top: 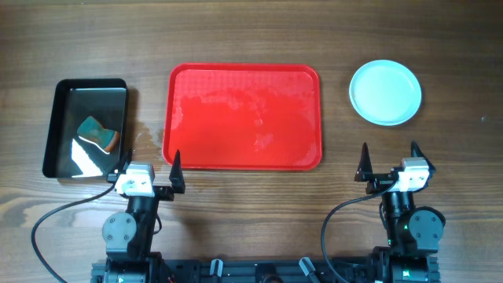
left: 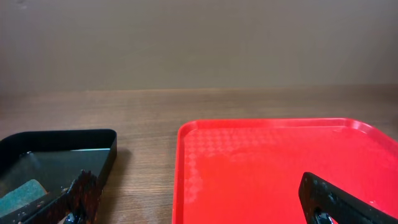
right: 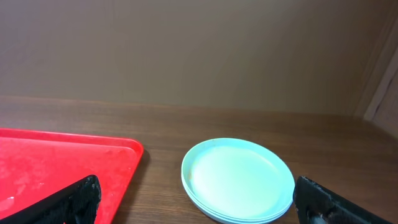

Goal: Clean dirty plates on tray and stack at the side

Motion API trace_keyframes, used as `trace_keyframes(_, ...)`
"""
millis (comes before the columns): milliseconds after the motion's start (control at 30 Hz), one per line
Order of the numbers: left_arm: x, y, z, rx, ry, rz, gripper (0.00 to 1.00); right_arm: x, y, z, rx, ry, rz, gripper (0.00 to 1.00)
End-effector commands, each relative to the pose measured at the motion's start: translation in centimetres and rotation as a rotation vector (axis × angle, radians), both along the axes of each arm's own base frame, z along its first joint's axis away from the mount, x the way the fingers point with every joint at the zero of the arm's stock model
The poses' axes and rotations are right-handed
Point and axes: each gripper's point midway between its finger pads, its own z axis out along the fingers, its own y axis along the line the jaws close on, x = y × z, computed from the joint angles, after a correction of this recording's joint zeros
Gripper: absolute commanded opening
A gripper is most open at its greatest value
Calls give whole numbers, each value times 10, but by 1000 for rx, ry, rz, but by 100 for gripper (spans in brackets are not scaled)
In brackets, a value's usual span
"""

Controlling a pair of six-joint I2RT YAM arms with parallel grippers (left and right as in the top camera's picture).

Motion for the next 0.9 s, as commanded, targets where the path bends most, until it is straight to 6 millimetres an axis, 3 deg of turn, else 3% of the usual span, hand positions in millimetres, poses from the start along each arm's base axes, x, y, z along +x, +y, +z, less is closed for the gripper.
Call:
trace_keyframes(0,0,5,-2,21,-4,23,100,-1,-4,1,15,-8,-21,100)
trace_keyframes(867,0,5,-2,21,-4,23,100,-1,-2,2,40,-10,-12,100)
